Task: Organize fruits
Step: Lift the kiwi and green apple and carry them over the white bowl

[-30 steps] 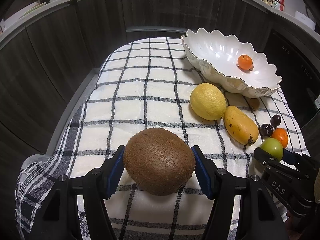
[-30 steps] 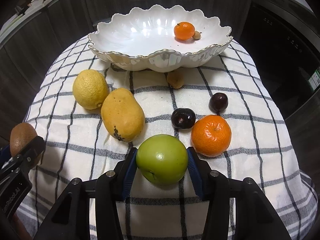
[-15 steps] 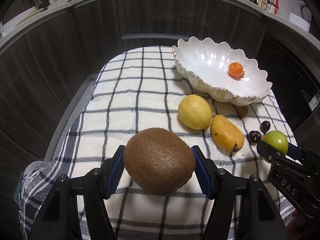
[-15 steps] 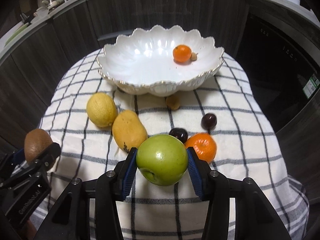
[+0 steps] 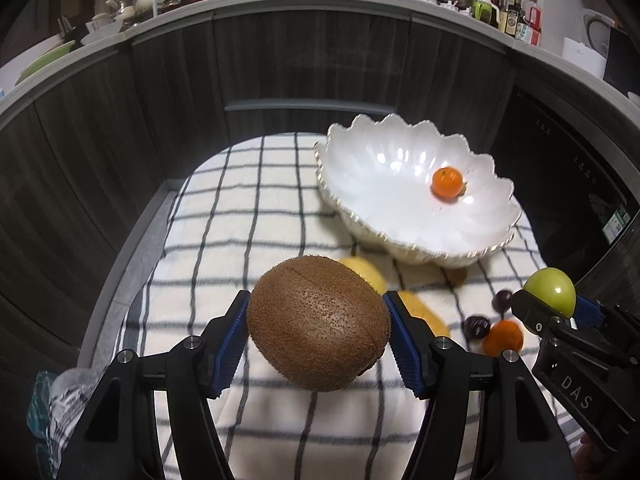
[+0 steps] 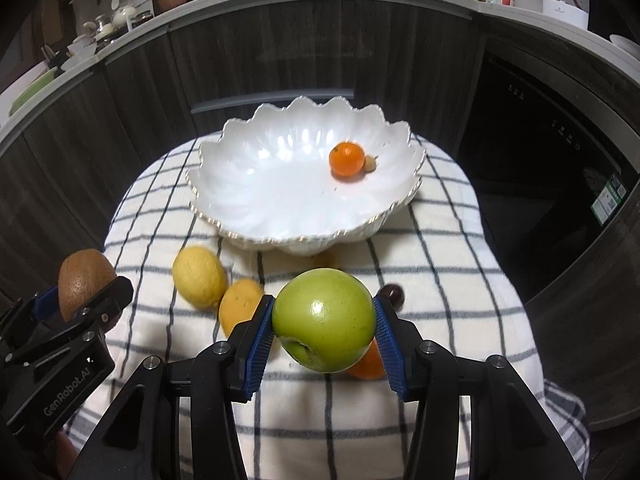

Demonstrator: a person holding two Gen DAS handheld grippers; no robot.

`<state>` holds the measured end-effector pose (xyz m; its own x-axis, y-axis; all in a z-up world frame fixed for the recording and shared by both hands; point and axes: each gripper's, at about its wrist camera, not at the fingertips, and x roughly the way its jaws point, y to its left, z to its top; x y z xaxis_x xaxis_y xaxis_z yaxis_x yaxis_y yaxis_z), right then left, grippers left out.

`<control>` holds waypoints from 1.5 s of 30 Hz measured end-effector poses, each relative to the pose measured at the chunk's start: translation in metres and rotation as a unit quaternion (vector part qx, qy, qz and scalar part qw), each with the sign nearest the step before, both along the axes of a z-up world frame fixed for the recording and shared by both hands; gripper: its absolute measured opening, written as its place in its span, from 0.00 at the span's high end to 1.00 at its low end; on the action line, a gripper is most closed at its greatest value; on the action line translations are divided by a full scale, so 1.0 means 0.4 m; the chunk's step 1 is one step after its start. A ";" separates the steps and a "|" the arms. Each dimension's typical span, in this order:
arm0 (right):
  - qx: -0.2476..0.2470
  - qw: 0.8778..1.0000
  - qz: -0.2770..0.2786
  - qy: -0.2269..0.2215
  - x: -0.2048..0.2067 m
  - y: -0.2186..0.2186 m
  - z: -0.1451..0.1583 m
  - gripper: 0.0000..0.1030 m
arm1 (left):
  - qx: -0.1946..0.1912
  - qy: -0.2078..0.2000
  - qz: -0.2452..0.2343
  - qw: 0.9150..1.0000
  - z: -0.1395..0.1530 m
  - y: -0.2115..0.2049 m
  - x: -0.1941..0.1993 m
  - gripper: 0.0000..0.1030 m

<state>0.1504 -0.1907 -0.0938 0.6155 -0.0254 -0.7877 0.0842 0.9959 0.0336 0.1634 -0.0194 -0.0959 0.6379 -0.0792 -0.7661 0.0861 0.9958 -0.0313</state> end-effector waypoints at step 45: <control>-0.005 1.000 -0.025 -0.004 0.345 -0.111 -0.039 0.52 | 0.008 0.003 -0.065 0.998 -0.050 -0.143 0.370 0.38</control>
